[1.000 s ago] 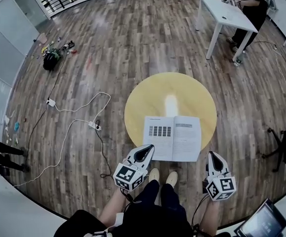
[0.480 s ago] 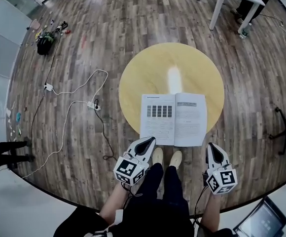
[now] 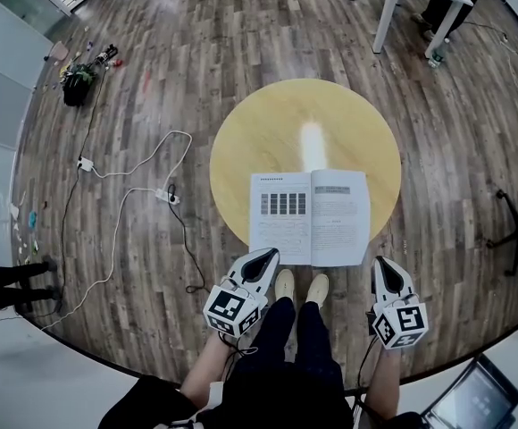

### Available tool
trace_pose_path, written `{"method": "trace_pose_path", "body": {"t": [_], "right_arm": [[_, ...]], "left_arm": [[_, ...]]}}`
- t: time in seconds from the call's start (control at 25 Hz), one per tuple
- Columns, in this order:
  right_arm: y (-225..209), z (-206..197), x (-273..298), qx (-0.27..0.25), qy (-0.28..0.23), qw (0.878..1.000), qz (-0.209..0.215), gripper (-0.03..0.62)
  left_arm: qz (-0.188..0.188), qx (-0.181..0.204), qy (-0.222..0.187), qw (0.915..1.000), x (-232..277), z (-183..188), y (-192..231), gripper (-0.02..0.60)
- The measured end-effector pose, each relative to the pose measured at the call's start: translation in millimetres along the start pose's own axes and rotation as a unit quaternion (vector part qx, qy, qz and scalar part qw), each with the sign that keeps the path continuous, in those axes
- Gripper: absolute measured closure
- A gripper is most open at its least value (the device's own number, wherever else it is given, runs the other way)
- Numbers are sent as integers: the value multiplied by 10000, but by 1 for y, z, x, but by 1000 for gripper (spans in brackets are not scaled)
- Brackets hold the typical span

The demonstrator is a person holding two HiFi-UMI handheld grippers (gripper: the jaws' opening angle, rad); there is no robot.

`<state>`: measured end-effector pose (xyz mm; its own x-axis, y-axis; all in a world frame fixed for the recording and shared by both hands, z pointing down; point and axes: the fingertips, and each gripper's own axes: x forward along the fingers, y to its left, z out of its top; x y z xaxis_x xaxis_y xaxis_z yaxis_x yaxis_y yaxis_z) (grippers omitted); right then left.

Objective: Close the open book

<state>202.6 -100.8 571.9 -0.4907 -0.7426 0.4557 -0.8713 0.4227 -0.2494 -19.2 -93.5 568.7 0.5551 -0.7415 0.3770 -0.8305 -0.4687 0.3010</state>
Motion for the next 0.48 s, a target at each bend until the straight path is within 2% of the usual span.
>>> {"method": "trace_pose_path", "body": {"t": [0.12, 0.28, 0.32, 0.36, 0.44, 0.48], "right_arm": [[-1, -5, 3, 75, 57, 10000, 15, 597], [1, -18, 9, 238, 377, 9988, 181, 597], [3, -22, 11, 301, 462, 9982, 251, 552], [4, -25, 12, 351, 540, 9975, 305, 480], [4, -32, 14, 391, 658, 9966, 310, 465], [3, -35, 15, 413, 711, 9962, 279, 437]], "left_arm": [[26, -21, 14, 10000, -1, -2, 2, 583], [33, -40, 39, 10000, -1, -4, 3, 583], [35, -45, 44, 10000, -1, -4, 3, 583], [36, -47, 46, 10000, -1, -5, 3, 583], [31, -53, 51, 10000, -1, -6, 3, 583], [28, -58, 56, 10000, 0, -6, 3, 583]]}}
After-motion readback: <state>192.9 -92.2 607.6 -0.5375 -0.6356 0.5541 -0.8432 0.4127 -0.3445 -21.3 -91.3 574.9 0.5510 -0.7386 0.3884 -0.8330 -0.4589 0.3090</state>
